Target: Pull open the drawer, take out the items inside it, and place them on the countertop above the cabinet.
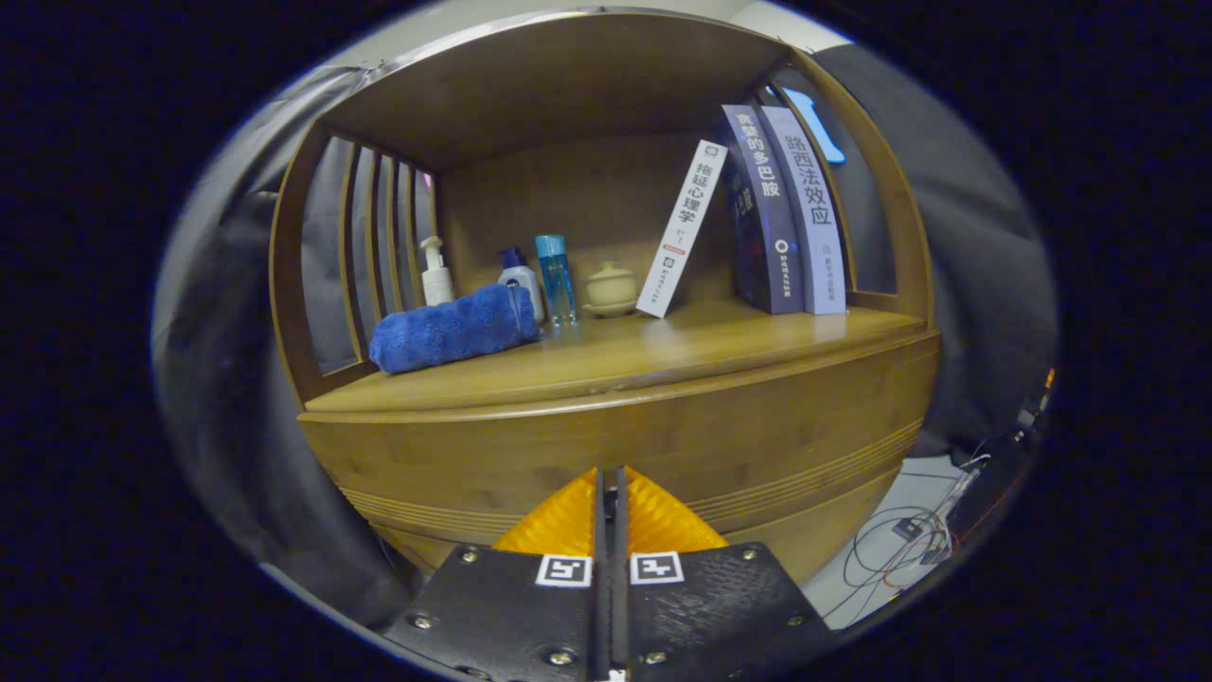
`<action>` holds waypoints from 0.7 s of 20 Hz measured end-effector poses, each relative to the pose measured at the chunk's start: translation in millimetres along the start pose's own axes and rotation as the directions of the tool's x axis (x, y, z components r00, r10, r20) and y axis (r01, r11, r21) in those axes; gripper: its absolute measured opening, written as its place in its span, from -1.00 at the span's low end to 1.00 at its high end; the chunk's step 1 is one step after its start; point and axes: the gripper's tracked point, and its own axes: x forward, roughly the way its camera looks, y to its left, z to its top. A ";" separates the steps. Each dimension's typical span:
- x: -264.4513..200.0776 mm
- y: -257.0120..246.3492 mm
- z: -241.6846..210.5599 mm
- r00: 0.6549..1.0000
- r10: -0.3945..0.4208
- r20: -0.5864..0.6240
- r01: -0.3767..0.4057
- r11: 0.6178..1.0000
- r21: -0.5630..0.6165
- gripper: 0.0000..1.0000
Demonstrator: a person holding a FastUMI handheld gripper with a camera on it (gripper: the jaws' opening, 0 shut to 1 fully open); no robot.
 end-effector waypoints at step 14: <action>10.9 -0.8 -14.4 0.997 -0.011 -0.081 0.006 0.998 -0.065 0.10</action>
